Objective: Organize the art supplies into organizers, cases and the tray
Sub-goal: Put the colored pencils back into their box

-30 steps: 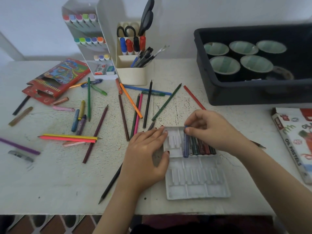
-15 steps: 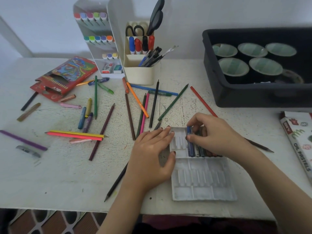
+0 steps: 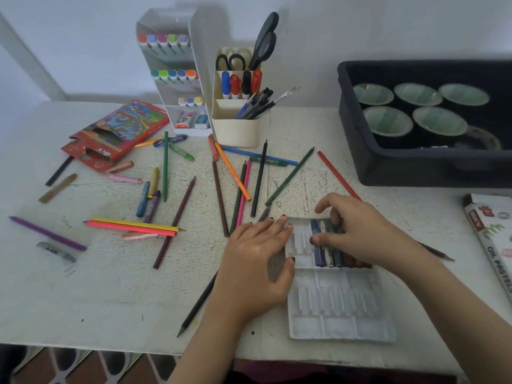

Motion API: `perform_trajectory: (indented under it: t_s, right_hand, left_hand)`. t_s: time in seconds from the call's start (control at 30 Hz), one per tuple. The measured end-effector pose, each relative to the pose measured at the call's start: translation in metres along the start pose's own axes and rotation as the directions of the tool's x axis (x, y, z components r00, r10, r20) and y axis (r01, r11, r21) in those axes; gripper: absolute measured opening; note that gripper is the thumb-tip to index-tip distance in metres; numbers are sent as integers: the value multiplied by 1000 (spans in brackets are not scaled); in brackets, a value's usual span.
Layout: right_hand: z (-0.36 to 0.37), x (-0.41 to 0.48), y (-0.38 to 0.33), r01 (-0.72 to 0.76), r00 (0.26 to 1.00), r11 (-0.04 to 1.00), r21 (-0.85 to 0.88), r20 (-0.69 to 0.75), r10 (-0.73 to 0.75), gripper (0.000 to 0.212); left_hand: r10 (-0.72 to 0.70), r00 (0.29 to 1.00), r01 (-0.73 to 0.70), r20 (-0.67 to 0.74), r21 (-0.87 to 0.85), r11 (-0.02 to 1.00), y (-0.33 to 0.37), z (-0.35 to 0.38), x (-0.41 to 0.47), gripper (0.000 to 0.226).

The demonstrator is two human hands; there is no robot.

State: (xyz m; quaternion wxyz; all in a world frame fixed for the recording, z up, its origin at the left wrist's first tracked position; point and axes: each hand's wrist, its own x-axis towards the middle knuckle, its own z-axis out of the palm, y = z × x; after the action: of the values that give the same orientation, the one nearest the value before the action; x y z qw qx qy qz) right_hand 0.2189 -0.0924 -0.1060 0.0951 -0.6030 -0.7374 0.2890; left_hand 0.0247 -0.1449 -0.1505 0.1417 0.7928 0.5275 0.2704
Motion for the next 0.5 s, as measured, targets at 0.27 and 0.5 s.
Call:
perform_trajectory:
  t_s: [0.27,0.5]
  right_hand:
    - [-14,74,-22,70,967,992,-108,-238,-94,24]
    - [6,113,-32,77,919,969,-234,-361,-160,25]
  left_hand:
    - [-37,997,38,-62,21,999,0,1,1,48]
    - [-63,996,65,-69,13,998,-1,-2,4,49]
